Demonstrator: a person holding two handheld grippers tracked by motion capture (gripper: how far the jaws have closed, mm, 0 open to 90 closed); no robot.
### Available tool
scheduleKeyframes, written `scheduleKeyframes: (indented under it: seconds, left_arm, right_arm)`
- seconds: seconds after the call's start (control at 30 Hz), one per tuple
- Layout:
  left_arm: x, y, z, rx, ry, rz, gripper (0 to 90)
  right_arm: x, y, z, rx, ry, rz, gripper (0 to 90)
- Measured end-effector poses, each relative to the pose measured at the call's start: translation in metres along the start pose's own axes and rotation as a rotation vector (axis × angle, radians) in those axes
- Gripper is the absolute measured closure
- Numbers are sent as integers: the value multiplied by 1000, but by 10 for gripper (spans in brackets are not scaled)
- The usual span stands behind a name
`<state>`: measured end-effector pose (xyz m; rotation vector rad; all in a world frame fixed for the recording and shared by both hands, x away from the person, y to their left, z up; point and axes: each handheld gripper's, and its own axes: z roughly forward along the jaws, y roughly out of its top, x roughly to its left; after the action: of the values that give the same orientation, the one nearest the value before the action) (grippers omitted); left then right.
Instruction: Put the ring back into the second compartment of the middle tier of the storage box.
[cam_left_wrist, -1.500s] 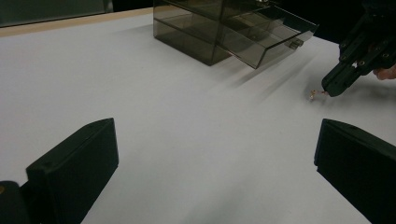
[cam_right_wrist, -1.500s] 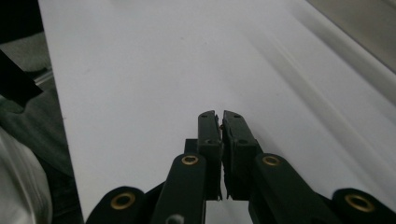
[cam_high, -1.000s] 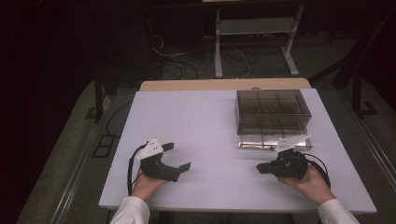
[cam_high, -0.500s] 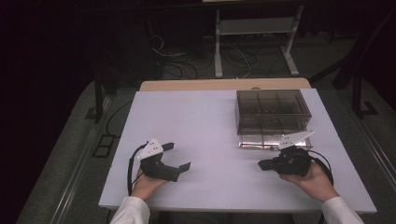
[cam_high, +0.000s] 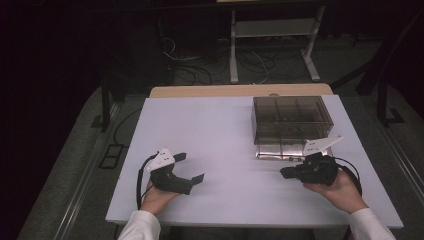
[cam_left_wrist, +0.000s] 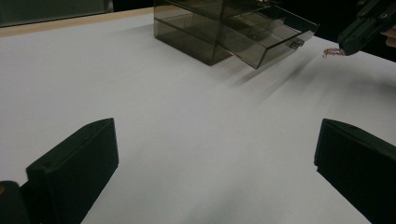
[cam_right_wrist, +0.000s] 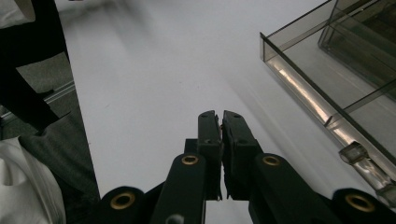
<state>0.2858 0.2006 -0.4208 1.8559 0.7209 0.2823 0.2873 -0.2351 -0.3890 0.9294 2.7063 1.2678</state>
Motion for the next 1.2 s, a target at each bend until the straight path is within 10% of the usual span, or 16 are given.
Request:
scheduleKeyframes:
  seconds: [1.2]
  left_arm:
    - [0, 0, 0, 1, 1, -2, 0]
  right_arm:
    - [-15, 3, -25, -20, -63, 15, 855]
